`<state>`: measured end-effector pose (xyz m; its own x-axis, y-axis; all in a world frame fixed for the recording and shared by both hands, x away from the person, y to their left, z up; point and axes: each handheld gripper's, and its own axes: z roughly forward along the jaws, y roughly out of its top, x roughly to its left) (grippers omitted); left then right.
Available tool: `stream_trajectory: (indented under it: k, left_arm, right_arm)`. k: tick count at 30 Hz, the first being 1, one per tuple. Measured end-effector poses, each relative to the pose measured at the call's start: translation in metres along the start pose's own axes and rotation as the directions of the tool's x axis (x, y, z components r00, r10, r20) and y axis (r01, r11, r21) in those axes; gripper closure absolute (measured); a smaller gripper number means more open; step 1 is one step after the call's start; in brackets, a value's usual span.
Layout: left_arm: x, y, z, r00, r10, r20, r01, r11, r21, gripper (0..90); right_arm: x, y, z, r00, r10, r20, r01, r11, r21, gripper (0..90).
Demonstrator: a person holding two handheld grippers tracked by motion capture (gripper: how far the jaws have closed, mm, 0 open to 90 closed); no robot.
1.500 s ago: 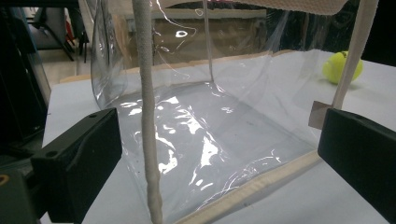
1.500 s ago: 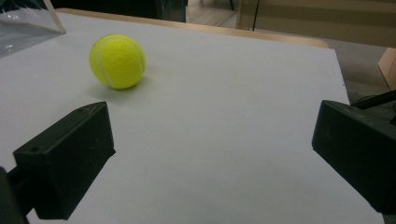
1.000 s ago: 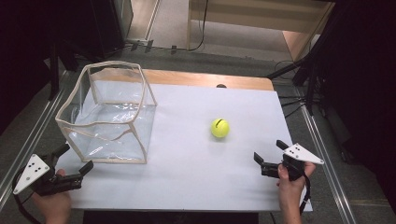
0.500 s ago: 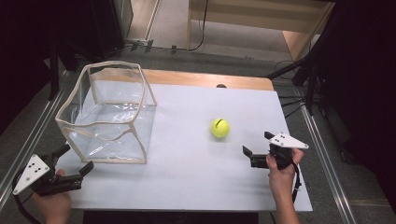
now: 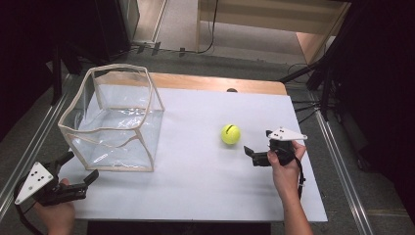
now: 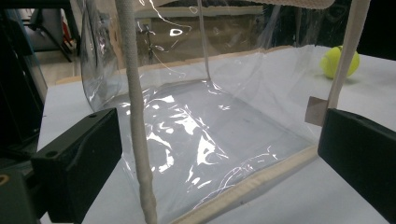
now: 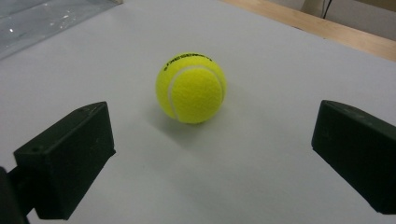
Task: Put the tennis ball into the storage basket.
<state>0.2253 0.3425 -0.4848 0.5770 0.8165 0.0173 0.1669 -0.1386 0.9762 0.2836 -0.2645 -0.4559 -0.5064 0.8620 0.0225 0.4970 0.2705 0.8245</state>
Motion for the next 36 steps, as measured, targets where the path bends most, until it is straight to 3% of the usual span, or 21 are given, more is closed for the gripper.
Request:
stream_trajectory:
  k: [22, 31, 36]
  left_arm:
    - [-0.001, 0.000, 0.001, 1.0000, 0.007, 0.005, -0.007, 1.0000, 0.002, 0.1]
    - [-0.001, 0.000, 0.001, 0.9999, 0.010, 0.005, -0.010, 0.9999, 0.007, 0.1]
    - [-0.001, 0.000, 0.002, 0.9999, 0.014, 0.005, -0.014, 0.9999, 0.010, 0.1]
  right_arm:
    - [0.004, 0.029, 0.039, 0.9983, -0.027, -0.053, 0.032, 0.994, 0.108, 0.0]
    - [0.004, 0.035, 0.052, 0.9973, -0.022, -0.071, 0.034, 0.985, 0.171, 0.0]
    - [0.005, 0.038, 0.060, 0.9945, -0.021, -0.103, 0.041, 0.979, 0.200, 0.0]
